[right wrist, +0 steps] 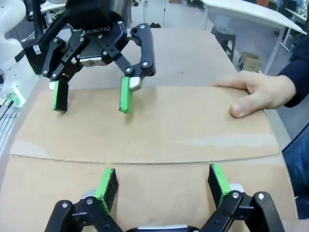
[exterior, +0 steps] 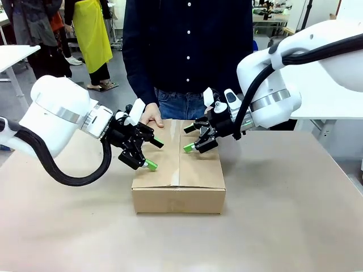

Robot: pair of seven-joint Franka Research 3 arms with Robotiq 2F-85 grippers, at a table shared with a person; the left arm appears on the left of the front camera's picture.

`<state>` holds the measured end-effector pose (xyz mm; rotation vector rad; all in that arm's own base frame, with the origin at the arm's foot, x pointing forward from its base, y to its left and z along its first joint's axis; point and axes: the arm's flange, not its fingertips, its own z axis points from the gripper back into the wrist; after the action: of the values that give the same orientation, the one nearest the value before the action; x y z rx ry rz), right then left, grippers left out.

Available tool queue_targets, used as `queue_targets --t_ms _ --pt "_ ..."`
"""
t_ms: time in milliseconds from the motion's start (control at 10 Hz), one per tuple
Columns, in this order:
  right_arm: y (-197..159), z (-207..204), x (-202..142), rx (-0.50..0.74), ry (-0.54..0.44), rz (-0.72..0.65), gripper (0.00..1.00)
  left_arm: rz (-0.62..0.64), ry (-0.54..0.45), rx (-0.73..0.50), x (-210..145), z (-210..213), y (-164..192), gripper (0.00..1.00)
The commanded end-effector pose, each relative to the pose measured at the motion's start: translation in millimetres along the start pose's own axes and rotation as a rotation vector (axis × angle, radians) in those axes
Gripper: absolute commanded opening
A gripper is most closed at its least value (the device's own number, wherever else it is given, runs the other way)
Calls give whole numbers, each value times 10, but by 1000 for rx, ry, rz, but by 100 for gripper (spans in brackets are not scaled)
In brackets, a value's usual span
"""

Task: Pack the gift set into the box.
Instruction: Press and hold the closed box until the human finishes sealing it.

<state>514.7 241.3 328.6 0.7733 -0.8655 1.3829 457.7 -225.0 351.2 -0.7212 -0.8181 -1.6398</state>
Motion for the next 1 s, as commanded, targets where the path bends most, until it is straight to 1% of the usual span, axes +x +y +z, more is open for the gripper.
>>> queue_targets --t_ms 0,100,300,500,600,700,800,900 --pt "-4 1 -54 24 51 -77 100 106 8 77 101 12 96 100" --pt "31 73 -55 73 35 -100 100 142 48 108 100 7 111 100" --pt "96 253 -126 125 34 -151 100 156 81 85 73 -46 102 100" --pt "158 395 -168 112 78 -177 100 119 110 44 72 -68 77 100" --pt "170 409 -166 110 78 -172 100 108 117 22 60 -81 58 100" --pt "179 393 -174 104 107 -170 100 87 139 8 36 -88 17 100" --pt "182 346 -191 141 121 -175 100 104 163 6 13 -89 -16 100" --pt "180 273 -239 148 195 -189 100 131 171 12 -3 -78 -36 100"
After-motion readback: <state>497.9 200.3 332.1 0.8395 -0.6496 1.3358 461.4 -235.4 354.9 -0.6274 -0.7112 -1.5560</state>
